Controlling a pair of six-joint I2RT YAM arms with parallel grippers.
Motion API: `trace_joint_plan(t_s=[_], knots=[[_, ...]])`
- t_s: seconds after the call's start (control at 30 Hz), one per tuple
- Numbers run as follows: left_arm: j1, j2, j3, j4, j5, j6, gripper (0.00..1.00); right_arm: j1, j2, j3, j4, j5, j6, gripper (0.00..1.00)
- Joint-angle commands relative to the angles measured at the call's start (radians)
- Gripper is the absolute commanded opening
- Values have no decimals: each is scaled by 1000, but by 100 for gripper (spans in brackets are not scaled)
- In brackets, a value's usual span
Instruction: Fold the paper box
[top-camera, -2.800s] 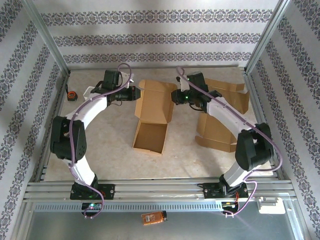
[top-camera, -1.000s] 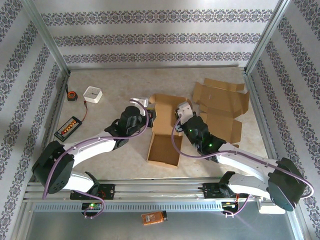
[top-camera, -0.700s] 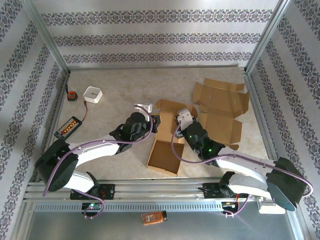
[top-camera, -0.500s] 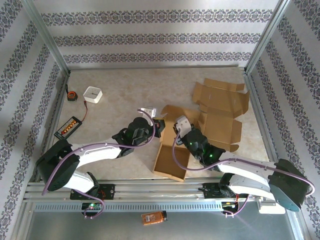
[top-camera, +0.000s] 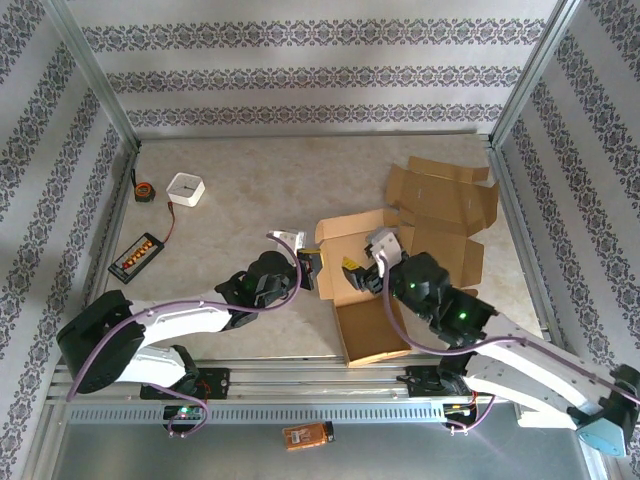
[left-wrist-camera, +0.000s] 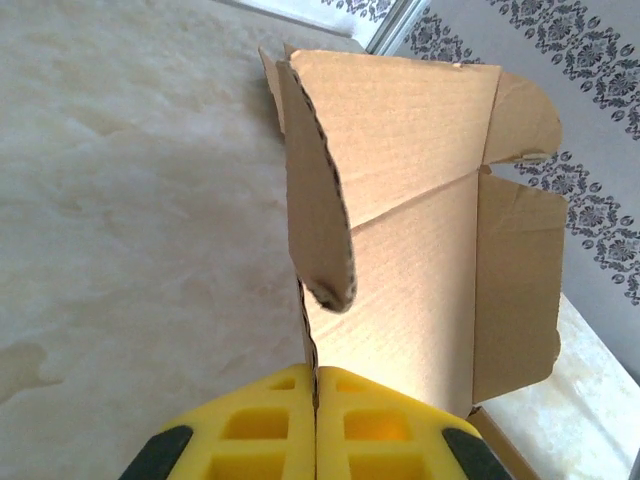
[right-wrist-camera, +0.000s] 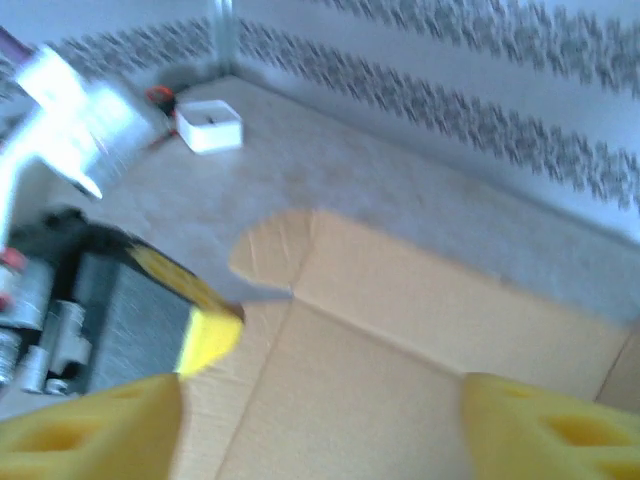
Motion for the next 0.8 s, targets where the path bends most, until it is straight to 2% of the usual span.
trace_joint_plan(t_s=[0.0,0.1,0.23,0.37,0.5,0.6,0.67,0.77], knots=[[-14,-20,38,-69,-33,110,5,-104,49,124,-234,-203,-258,86],[-14,-34,55,-92,-39,174,3,-277,174,252,-381,-402,-508,88],[-10,-50,102,-181,-48,294,1,-418,306,407,-488,-565,-753,95],[23,-61,135,-239,-14,388,0,-473,471,579,-636,-672,-924,98],[73,-79,125,-226,49,431,0,-494,626,711,-774,-692,-1007,97],[102,-92,114,-211,81,435,0,-489,684,743,-798,-725,-1007,90],[109,-97,107,-195,99,446,0,-486,701,734,-777,-751,-993,79],[116,-93,101,-167,126,453,0,-473,716,721,-744,-746,-983,51]])
